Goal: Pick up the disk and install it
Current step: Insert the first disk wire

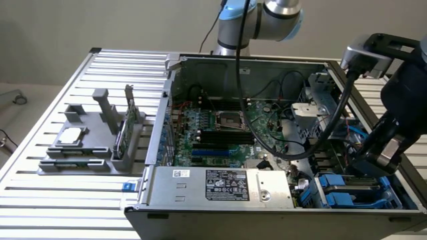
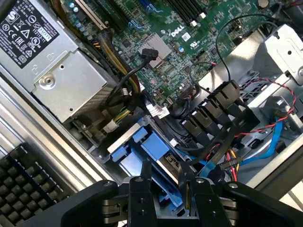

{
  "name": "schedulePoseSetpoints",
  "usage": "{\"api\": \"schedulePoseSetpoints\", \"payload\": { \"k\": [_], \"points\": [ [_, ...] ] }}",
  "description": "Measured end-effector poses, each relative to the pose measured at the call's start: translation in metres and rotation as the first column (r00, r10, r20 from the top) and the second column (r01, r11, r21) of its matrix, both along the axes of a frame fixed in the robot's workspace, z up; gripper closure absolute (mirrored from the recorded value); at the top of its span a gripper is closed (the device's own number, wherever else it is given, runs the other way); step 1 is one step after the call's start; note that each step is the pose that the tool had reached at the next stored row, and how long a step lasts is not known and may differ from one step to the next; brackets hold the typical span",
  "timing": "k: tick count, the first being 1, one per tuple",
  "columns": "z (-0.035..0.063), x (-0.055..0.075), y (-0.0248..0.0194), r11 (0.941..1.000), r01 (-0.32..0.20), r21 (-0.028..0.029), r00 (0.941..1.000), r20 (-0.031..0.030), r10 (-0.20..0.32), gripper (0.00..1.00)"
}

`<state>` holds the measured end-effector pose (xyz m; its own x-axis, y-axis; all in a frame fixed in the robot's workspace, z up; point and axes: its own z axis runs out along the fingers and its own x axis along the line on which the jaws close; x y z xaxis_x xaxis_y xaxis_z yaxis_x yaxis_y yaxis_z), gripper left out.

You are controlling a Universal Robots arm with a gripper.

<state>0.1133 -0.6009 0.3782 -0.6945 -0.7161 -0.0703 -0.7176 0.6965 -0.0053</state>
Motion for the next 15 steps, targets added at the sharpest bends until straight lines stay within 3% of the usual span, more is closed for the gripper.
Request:
{"api": "schedulePoseSetpoints", "payload": {
  "k": [4,8,11,15],
  "points": [
    [-0.0005,0.0,0.0,0.9975,0.07,-0.0001,0.9975,-0.0001,-0.07,0.63],
    [-0.001,0.0,0.0,0.9903,0.139,-0.0001,0.9903,-0.0002,-0.139,0.63],
    [-0.0013,0.0,0.0,0.9816,0.191,-0.0002,0.9816,-0.0003,-0.191,0.63],
    [-0.0019,0.0,0.0,0.9656,0.26,-0.0001,0.9656,-0.0003,-0.26,0.63]
  ]
}}
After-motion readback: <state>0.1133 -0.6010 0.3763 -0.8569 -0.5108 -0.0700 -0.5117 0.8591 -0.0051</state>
